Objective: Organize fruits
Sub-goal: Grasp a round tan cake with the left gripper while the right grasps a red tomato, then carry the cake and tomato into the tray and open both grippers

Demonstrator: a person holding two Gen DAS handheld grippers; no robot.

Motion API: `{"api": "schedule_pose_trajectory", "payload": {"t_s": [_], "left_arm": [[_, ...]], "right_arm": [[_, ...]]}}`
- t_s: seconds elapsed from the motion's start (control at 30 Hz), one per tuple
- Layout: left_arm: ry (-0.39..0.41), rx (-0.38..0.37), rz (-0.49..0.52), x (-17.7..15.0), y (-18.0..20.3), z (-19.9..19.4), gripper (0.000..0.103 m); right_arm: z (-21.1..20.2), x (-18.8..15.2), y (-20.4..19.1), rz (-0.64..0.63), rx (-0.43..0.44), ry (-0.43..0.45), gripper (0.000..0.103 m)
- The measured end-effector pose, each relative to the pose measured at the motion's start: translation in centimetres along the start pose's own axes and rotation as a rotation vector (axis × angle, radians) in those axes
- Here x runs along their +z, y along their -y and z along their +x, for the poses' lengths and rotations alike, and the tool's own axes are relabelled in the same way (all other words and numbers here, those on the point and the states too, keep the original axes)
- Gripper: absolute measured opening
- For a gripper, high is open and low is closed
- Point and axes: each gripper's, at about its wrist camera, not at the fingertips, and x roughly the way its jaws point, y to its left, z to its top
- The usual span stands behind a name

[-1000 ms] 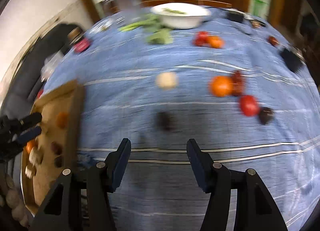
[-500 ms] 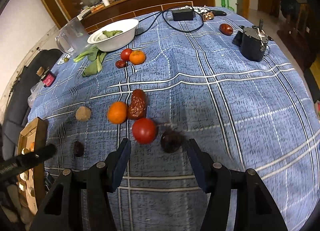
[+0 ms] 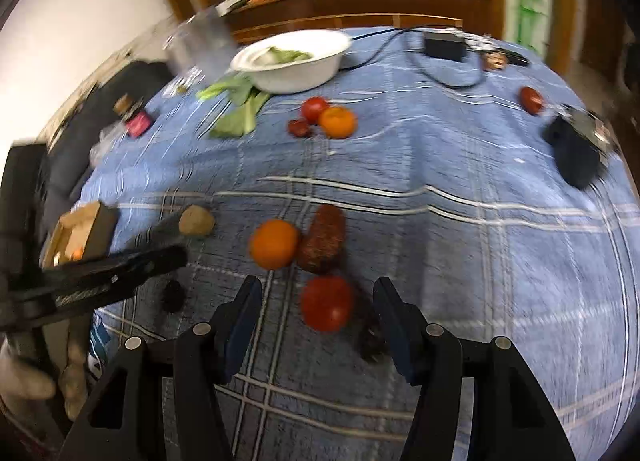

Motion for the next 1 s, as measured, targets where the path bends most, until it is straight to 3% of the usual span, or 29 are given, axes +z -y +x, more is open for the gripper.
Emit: {"api": "schedule_pose_trajectory", "payload": {"t_s": [0.17, 0.23, 0.27, 0.3, 0.37, 0.5, 0.73, 0.87, 1.0], "left_arm": [[0.037, 0.028, 0.101, 1.2, 1.7, 1.2, 0.051], [0.039, 0.044, 0.13, 1.4, 2.1, 1.4, 0.051], [0.042, 0.052, 0.139, 1.4, 2.3, 1.4, 0.047], [0.047, 0.066, 0.149, 1.3, 2.3, 1.4, 0.035], [0.043, 0.071, 0.157, 1.3, 2.3, 1.4, 0.026], [0.028, 0.029, 0.104, 1.0, 1.2, 0.5, 0.026], [0.08, -0.021, 0.023, -0.8, -1.1, -4.4, 0.026], [0.127, -0.042, -0.051, -2.3, -3.6, -8.5, 0.026], [0.148, -0.015, -0.13, -4.5, -7.8, -12.1, 0.026]], "right_arm": [[1.8, -0.1, -0.7, -0.046, -0.003, -0.049, 0.059], [1.8, -0.2, -0.7, -0.054, -0.012, -0.045, 0.053], [1.7, -0.2, -0.7, -0.054, -0.016, -0.045, 0.049], [1.7, -0.2, -0.6, -0.051, -0.018, -0.047, 0.035], [1.6, -0.1, -0.4, -0.041, -0.01, -0.054, 0.031], [1.2, -0.4, -0.2, -0.012, 0.009, -0.061, 0.031], [-0.5, -0.9, -1.2, 0.033, 0.045, -0.053, 0.031], [-1.4, -0.7, -3.8, 0.02, 0.08, -0.045, 0.031], [-2.0, -0.3, -8.1, -0.016, 0.15, -0.046, 0.032]]}}
